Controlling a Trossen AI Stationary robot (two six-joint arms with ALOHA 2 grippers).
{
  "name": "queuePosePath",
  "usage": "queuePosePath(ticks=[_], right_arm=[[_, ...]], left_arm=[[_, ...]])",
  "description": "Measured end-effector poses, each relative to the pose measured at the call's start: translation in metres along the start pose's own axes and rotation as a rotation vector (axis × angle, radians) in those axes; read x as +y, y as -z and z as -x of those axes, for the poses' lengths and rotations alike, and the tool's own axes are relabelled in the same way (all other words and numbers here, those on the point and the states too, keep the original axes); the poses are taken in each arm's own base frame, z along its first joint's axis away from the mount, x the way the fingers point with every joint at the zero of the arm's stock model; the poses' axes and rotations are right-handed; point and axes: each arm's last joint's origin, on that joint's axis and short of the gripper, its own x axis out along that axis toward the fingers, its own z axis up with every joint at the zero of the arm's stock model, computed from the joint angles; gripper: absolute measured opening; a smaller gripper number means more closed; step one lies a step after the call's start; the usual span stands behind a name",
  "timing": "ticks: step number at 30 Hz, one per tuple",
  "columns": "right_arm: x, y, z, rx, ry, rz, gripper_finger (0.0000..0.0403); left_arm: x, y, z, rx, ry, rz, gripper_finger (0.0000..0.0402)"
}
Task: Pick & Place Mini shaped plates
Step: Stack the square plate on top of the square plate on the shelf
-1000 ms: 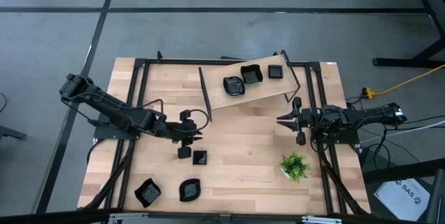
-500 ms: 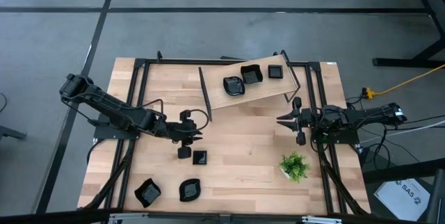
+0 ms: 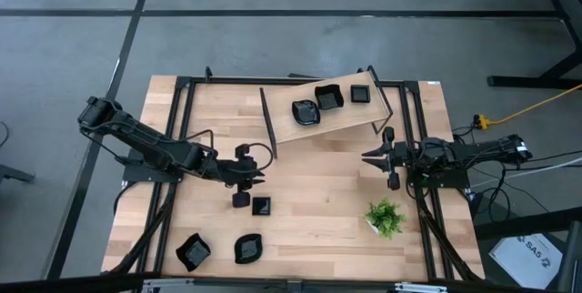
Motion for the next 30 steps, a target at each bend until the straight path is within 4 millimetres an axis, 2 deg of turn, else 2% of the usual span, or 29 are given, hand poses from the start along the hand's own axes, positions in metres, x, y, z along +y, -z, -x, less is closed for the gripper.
queuePosePath(ticks=[9,16,24,27,30], right_arm=[[0.000,0.000,0.000,0.000,0.000,0.000,0.0065],[0.000,0.000,0.000,0.000,0.000,0.000,0.0065],[0.000,0.000,0.000,0.000,0.000,0.000,0.0065],[0.000,0.000,0.000,0.000,0.000,0.000,0.0065],[0.000,0.000,0.000,0.000,0.000,0.000,0.0065]], left_arm=[[-0.003,0.001,0.001,0.003,0.015,0.026,0.0072],[-0.013,-0.004,0.007,0.029,0.100,0.060,0.0072],[-0.035,-0.023,0.028,0.032,0.176,0.026,0.0072],[-0.043,-0.024,0.033,0.025,0.205,0.021,0.0072],[-0.052,-0.018,0.027,0.061,0.219,0.021,0.0072]])
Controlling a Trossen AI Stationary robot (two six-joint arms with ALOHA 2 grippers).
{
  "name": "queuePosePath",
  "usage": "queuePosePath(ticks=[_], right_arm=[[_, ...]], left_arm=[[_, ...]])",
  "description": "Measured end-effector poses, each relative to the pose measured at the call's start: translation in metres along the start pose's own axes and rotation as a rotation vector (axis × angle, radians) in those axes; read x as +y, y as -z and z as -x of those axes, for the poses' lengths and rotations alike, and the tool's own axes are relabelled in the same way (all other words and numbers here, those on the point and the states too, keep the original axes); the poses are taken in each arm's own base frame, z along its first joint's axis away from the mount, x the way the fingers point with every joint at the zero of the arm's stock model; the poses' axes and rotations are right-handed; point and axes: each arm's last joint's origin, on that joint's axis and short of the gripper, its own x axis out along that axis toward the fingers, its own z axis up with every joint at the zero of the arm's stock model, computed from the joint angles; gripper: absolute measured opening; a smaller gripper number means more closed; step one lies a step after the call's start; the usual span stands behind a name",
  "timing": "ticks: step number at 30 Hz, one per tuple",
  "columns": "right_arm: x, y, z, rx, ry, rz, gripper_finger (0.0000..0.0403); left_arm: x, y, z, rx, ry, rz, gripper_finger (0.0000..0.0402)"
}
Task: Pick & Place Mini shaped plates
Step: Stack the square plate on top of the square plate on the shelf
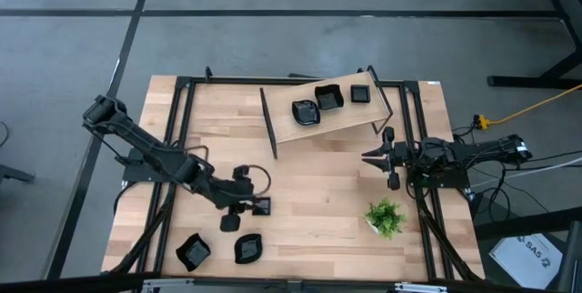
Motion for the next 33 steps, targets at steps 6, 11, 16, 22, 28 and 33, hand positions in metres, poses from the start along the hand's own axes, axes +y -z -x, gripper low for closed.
queuePosePath(ticks=[6,11,16,22,28,33], right_arm=[[0.000,0.000,0.000,0.000,0.000,0.000,0.0065],[0.000,0.000,0.000,0.000,0.000,0.000,0.0065],[0.000,0.000,0.000,0.000,0.000,0.000,0.0065],[0.000,0.000,0.000,0.000,0.000,0.000,0.0065],[0.000,0.000,0.000,0.000,0.000,0.000,0.0065],[0.000,0.000,0.000,0.000,0.000,0.000,0.0065]], left_arm=[[-0.015,0.015,-0.035,0.073,0.024,-0.063,0.0072],[-0.022,0.028,-0.057,0.117,-0.010,-0.120,0.0072],[-0.025,0.040,-0.072,0.156,-0.063,-0.150,0.0072],[-0.024,0.050,-0.089,0.222,-0.117,-0.165,0.0072],[-0.030,0.045,-0.101,0.262,-0.174,-0.190,0.0072],[-0.032,0.045,-0.108,0.278,-0.177,-0.181,0.0072]])
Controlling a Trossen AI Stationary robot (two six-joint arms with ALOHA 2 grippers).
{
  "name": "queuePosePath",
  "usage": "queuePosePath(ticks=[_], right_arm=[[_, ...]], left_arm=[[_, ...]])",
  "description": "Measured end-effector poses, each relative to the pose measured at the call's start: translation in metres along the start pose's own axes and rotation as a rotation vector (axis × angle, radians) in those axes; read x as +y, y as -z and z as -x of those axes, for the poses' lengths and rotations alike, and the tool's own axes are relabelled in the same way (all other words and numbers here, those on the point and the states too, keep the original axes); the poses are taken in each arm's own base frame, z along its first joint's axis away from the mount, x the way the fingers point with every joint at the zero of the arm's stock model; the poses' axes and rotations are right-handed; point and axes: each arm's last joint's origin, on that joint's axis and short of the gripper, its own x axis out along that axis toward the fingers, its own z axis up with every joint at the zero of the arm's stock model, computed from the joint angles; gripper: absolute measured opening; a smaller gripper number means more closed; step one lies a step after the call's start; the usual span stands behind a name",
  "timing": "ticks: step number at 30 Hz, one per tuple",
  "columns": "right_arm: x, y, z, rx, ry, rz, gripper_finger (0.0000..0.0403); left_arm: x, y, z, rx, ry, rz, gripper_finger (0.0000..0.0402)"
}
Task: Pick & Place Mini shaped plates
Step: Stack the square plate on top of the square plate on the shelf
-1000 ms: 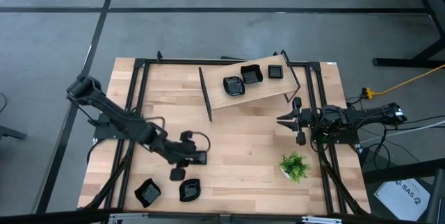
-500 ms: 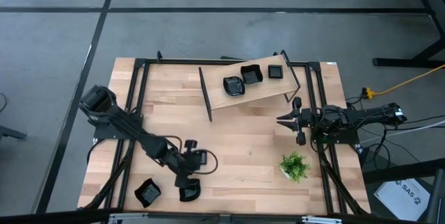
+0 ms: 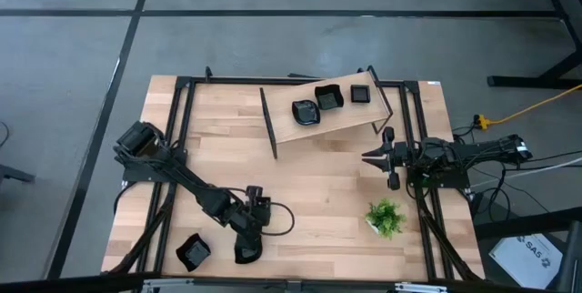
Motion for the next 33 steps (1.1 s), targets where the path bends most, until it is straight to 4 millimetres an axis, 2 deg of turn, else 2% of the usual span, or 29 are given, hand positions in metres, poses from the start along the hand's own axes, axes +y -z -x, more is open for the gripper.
queuePosePath(ticks=[17,21,28,33], right_arm=[[0.000,0.000,0.000,0.000,0.000,0.000,0.0065],[0.000,0.000,0.000,0.000,0.000,0.000,0.0065],[0.000,0.000,0.000,0.000,0.000,0.000,0.0065],[0.000,0.000,0.000,0.000,0.000,0.000,0.0065]], left_arm=[[0.002,0.010,-0.006,0.068,-0.056,0.025,0.0072],[0.001,0.013,-0.013,0.088,-0.061,0.027,0.0072],[-0.003,0.013,-0.017,0.061,-0.087,0.030,0.0072],[-0.005,0.016,-0.016,0.053,-0.119,0.027,0.0052]])
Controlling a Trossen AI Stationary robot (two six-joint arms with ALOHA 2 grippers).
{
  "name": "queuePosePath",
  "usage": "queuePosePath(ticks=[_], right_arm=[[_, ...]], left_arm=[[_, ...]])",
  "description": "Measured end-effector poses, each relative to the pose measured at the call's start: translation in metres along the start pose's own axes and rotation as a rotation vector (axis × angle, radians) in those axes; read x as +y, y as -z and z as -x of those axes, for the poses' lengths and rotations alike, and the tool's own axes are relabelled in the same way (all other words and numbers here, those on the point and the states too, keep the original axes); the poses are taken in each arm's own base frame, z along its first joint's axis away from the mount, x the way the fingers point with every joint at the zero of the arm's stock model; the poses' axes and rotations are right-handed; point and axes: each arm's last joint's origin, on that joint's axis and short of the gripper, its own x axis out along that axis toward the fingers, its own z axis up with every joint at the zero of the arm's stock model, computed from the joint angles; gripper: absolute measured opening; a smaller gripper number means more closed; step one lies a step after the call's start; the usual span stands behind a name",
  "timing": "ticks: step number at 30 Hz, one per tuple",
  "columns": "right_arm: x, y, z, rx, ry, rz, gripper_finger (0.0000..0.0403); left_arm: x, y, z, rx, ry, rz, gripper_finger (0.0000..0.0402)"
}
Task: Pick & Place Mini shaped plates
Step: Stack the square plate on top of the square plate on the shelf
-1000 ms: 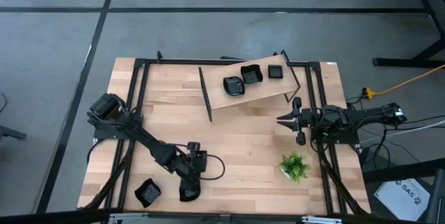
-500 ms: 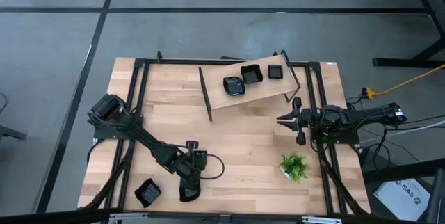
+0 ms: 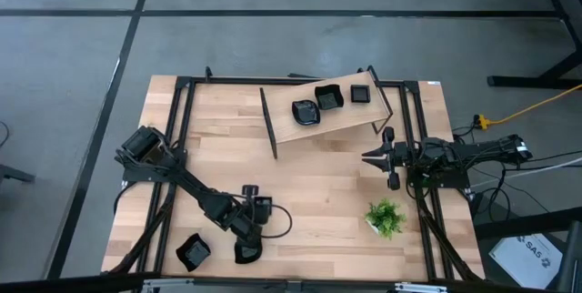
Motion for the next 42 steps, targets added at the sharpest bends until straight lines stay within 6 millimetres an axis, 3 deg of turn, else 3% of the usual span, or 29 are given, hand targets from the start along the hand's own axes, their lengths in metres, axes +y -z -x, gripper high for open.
queuePosePath(ticks=[4,9,16,31,36,42], right_arm=[[0.000,0.000,0.000,-0.001,0.000,0.000,0.0065],[0.000,0.000,0.000,0.000,0.000,0.000,0.0065],[0.000,0.000,0.000,0.000,0.000,0.000,0.0065],[0.000,0.000,0.000,-0.001,0.000,0.000,0.0065],[0.000,0.000,0.000,0.000,0.000,0.000,0.0065],[0.000,0.000,0.000,0.000,0.000,0.000,0.0065]], left_arm=[[0.000,0.001,0.001,0.013,0.001,0.033,0.0012],[0.001,0.001,0.002,0.021,0.020,0.064,0.0006],[0.011,0.001,0.033,0.068,0.062,0.115,0.0004],[0.036,-0.023,0.114,-0.310,0.072,0.164,0.0003],[0.040,-0.038,0.128,-0.465,0.107,0.101,0.0003],[0.049,-0.048,0.132,-0.541,0.085,0.046,0.0003]])
